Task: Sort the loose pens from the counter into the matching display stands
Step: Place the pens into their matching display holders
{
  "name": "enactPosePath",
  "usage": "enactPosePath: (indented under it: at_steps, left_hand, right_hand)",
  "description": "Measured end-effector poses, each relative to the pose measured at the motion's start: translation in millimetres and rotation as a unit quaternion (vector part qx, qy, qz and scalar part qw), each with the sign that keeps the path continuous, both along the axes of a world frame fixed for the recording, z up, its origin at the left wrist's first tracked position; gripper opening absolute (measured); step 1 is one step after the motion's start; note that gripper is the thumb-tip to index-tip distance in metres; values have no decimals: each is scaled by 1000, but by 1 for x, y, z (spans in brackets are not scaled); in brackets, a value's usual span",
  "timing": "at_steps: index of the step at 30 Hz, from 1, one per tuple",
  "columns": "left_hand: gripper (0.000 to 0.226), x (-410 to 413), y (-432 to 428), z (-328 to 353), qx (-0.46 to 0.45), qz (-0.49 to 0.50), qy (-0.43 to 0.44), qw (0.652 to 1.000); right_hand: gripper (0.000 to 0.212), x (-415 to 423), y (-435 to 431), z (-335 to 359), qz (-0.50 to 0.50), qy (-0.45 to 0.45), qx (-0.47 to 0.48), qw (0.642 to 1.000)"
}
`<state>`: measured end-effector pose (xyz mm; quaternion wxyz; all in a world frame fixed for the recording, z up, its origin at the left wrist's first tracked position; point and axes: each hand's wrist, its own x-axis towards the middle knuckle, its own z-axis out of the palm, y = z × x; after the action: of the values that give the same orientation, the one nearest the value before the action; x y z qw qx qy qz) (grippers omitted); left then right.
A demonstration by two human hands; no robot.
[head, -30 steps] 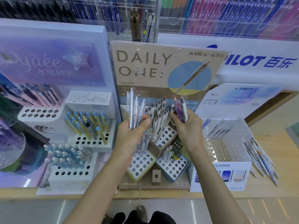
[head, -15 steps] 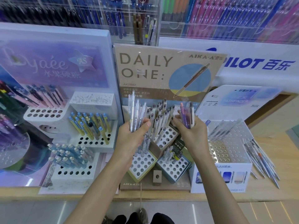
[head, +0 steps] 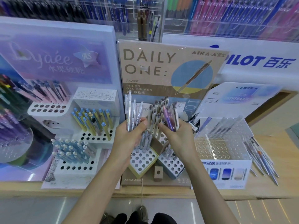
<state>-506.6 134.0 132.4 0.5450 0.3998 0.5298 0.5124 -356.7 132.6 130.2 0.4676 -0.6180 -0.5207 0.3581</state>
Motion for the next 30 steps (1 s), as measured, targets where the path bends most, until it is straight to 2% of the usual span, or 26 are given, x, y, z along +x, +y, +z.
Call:
enactPosePath:
  at_steps: [4, 9, 11, 13, 15, 18, 21, 25, 30]
  left_hand:
    - [3, -2, -2, 2, 0, 2, 1, 1000]
    - [3, -5, -6, 5, -2, -9, -10, 1000]
    - [5, -8, -7, 8, -1, -9, -9, 1000]
    - [5, -9, -8, 10, -3, -9, -11, 1000]
    - [5, -8, -10, 14, -3, -16, -20, 1000]
    - [36, -6, -17, 17, -1, -41, -35, 999]
    - [49, -5, -25, 18, 1, -81, -40, 996]
    - [50, -2, -30, 16, 2, -103, -92, 990]
    - [44, -13, -28, 13, 12, -92, -84, 992]
  right_hand:
    - [32, 1, 5, 0, -1, -10, -20, 1000]
    - [15, 2, -7, 5, 20, 1, -1, 1000]
    - [16, 2, -16, 9, 25, 96, -15, 995]
    - [30, 2, -21, 13, 28, 273, -60, 960]
    - [36, -2, -25, 18, 38, 372, -90, 923]
    - [15, -11, -31, 24, 44, 397, -78, 914]
    - [17, -22, -33, 28, 43, 431, -54, 900]
    - [20, -36, -31, 35, 56, 452, -34, 889]
    - [26, -52, -30, 38, 55, 497, -29, 865]
